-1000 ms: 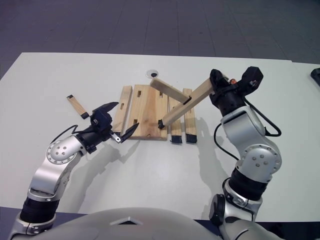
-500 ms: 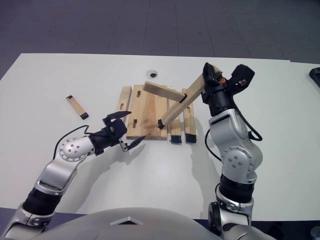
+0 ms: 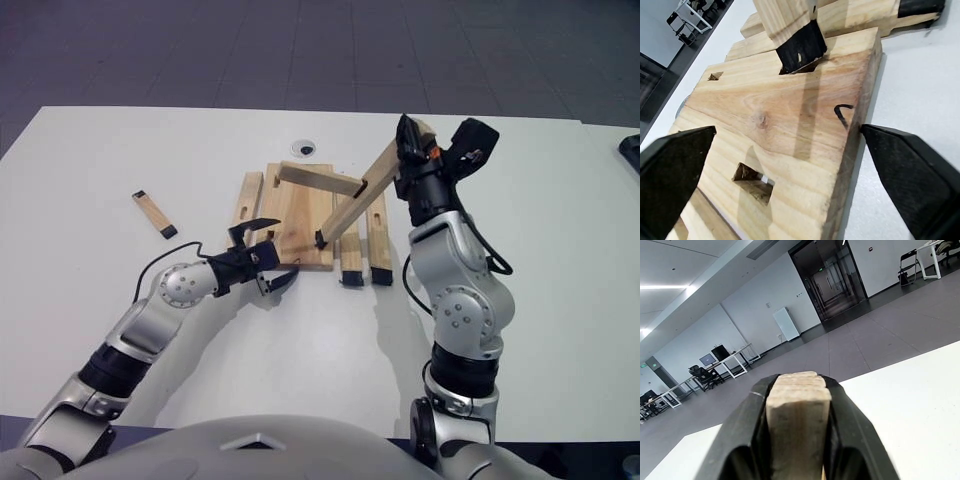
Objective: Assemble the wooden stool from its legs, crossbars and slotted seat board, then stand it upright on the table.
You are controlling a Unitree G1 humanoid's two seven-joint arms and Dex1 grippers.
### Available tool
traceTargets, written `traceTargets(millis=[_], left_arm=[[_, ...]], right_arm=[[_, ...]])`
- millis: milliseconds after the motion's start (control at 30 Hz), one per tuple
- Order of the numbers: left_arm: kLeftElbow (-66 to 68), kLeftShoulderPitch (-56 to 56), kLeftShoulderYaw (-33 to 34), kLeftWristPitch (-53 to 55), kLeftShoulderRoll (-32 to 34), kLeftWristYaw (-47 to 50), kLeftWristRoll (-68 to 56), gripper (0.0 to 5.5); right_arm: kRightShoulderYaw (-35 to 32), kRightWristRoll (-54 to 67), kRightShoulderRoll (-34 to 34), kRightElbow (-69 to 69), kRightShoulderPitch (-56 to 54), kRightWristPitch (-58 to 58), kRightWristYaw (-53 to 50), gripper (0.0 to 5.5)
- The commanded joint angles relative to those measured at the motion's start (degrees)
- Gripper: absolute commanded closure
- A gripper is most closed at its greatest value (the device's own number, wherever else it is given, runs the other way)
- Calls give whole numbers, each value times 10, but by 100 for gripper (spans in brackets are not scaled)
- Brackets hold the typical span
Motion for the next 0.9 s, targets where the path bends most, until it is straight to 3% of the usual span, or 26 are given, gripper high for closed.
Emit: traceTargets(millis=[33,367,600,733,900], left_arm=[[33,-28,1,-3,-15,10,13,10],[77,-64,28,-35,-47,32,0,10],[-111,-20,90,68,-78,-2,-133,10],[-198,-6,200,156,-90,24,-236,10],[-126,-87,416,176,-148,181,-356,10]], right_arm=[[11,-27,5,11,-10,0,16,446],[11,-78,25,39,-41,-30,51,447],[-28,-68,49,24,-68,-51,43,447],[-40,-76,71,44,-71,-73,43,447],[-44,-96,103,82,-41,-109,48,447]])
